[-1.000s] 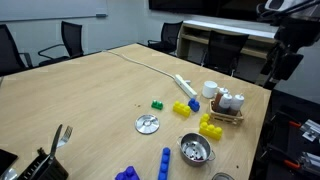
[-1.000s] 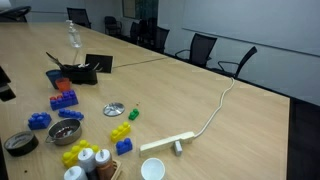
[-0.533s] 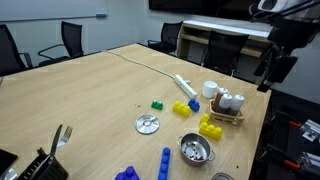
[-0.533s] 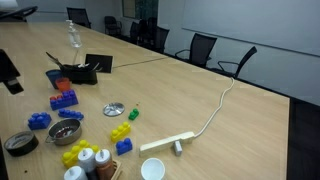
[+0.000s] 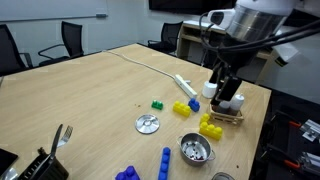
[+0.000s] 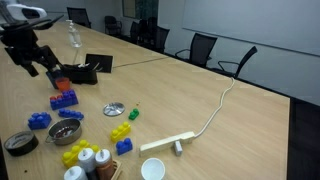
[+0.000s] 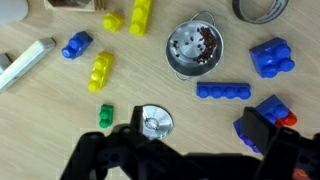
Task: Put the silver lid on top of the silver pot
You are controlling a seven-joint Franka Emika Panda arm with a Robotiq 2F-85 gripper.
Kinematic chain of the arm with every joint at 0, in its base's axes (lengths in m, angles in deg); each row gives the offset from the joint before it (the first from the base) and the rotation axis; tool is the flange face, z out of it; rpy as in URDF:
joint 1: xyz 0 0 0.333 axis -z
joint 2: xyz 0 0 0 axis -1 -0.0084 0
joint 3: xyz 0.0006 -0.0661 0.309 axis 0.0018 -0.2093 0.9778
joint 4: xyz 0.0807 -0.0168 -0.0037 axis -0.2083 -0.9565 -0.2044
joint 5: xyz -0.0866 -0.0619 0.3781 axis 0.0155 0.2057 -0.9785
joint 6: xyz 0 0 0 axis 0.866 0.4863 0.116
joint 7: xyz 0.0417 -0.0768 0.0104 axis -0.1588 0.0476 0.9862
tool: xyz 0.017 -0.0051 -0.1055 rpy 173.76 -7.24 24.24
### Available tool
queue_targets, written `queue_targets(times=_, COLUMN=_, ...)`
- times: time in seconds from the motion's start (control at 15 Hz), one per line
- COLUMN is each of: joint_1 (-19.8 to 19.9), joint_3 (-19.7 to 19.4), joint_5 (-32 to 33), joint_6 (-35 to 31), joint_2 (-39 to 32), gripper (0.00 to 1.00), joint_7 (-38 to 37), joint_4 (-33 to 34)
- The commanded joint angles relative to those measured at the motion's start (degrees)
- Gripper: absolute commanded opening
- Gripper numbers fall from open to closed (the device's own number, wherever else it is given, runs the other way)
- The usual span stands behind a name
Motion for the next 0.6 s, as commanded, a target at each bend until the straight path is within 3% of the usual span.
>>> queue_targets(times=0.0, joint_1=-2.16, joint_3=-0.95, joint_5=5.55, joint_6=0.78, joint_2=-12.35, gripper=1.0, joint_7=4.02, joint_4=10.41)
queue_targets(times=0.13, joint_1=-3.47, joint_3=-1.96, joint_5=5.19, joint_6=1.14, joint_2=-17.96, gripper=1.0, joint_7=8.09, joint_4=15.24)
queue_targets(times=0.2, joint_1=-3.83, joint_3=-2.42, joint_5=3.53, joint_6=-0.57, joint_2=-13.96, gripper=1.0, joint_7=5.5, joint_4=10.69)
queue_targets(times=0.33, joint_1=-4.49, joint_3=-3.18, joint_5=3.52, joint_6=-0.55, joint_2=-18.25, gripper=1.0, joint_7=7.49, joint_4=14.38)
queue_targets(times=0.53, joint_1=-4.56, joint_3=-3.23, joint_5=3.54, joint_6=-0.33, joint_2=-18.44, gripper=1.0, joint_7=7.95, joint_4=15.1)
